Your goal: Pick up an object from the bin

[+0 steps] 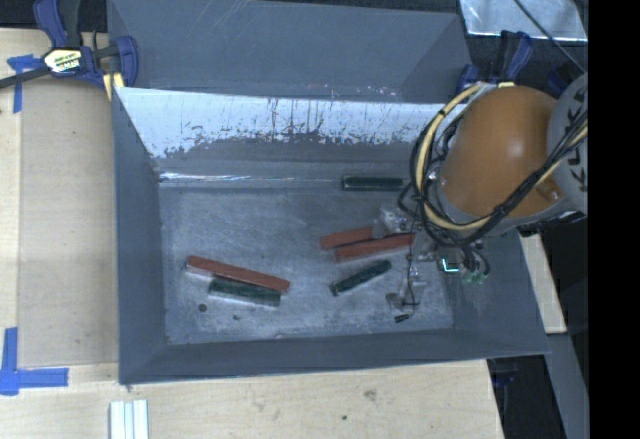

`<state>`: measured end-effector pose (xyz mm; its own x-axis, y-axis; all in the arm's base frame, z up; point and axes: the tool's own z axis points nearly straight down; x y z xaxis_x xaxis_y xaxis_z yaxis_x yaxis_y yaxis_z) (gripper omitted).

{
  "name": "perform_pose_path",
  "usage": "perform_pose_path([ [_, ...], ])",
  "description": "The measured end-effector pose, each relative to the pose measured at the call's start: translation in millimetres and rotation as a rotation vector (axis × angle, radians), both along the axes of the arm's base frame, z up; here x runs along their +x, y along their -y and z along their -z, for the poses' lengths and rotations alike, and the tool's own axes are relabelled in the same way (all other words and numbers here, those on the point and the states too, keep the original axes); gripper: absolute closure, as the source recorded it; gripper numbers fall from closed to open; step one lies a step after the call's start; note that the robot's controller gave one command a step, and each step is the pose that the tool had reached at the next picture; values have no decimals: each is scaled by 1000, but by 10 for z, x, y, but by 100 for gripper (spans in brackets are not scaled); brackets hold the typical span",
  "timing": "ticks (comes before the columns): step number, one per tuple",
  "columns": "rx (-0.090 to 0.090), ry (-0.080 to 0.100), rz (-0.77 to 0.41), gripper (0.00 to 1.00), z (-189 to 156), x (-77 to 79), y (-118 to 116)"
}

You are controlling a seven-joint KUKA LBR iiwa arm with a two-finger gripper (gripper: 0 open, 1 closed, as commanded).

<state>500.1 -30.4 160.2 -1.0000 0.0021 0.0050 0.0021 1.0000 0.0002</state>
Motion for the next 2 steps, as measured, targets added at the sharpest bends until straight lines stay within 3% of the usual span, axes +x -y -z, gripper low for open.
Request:
perform_pose_path([
  [1,-1,8,-1,0,-36,19,0],
  [2,-1,14,-129,0,511,476,59],
])
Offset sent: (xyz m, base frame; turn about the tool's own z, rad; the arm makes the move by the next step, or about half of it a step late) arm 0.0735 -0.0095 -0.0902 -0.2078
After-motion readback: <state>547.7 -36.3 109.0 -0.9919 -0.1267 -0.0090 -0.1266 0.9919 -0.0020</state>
